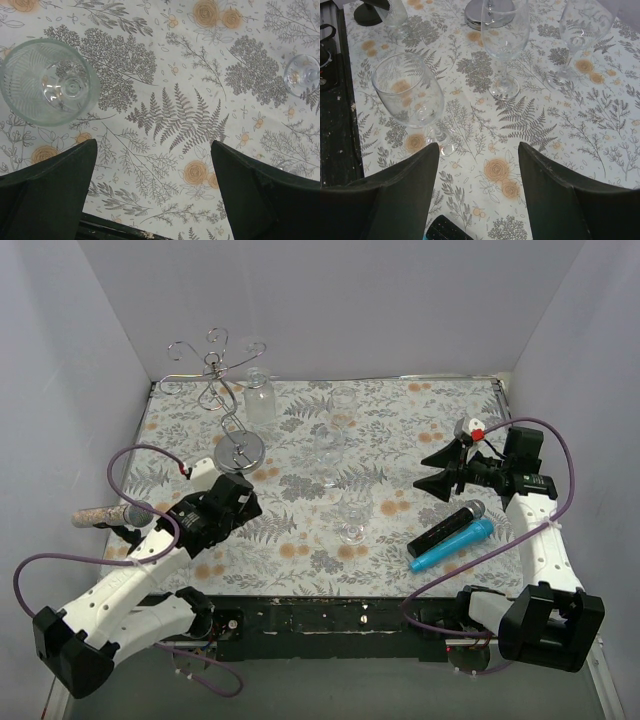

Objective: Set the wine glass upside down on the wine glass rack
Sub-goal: Pick up the wine glass at the center of the board.

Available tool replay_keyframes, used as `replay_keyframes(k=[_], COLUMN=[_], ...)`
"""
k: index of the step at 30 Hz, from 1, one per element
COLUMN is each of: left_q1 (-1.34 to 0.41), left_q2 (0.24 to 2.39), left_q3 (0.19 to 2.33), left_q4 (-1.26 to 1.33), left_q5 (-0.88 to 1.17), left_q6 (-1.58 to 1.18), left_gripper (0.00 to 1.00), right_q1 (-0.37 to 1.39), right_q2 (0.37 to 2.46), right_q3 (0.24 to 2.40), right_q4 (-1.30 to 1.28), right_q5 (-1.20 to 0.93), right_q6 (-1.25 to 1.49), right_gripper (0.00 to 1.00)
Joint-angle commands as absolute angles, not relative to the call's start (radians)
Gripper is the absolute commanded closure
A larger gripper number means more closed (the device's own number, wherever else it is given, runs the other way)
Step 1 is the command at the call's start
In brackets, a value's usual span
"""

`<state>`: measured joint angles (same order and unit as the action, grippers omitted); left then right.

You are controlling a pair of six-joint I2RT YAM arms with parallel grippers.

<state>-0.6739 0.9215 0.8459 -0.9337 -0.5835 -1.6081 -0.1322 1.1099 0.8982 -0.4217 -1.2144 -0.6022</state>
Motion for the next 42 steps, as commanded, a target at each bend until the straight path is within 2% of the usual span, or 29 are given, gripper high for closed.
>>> replay_keyframes(k=[1,13,23,27,30,33,39,42], left_q1=[-0.606,-0.456,-0.334,-0.331,-0.331,-0.331,-0.333,-0.333], left_q2=[0.91,0.963,1.02,1.038,1.045,1.048,1.061,1.075], left_q3=[0.845,0.825,0.756,0.753,0.759,0.765,0.775,0.785], left_q4=[-0.91,-0.798,-0.644,-0.641,-0.653,-0.664,-0.675,-0.676], left_q5=[-0.612,-0.621,-0.497,-0.46,-0.446,-0.445,-0.436,-0.419], left_q6=[-1.586,-1.433,-1.328,-1.327,-1.327,-1.33,-1.325,-1.318], left_gripper=[0.02,0.02,0.14,0.23,0.38,0.6,0.61,0.68], right_q1=[-0.149,-0.149,-0.149,-0.149,-0.15,-0.149,-0.149,-0.149], right_q2=[1.104,1.115,1.115,1.12,1.121,1.127,1.126,1.126], right_q3=[0.868,0.856,0.853,0.85,0.85,0.85,0.851,0.85], right_q4=[-0.406,-0.426,-0.431,-0.429,-0.426,-0.428,-0.429,-0.428], right_q5=[-1.272,-1.273,-1.264,-1.262,-1.262,-1.262,-1.264,-1.262], right_q6=[-0.638,-0.683,-0.69,-0.69,-0.69,-0.69,-0.692,-0.692], right_gripper=[0.28,0.28,0.28,0.28,0.29,0.28,0.28,0.28])
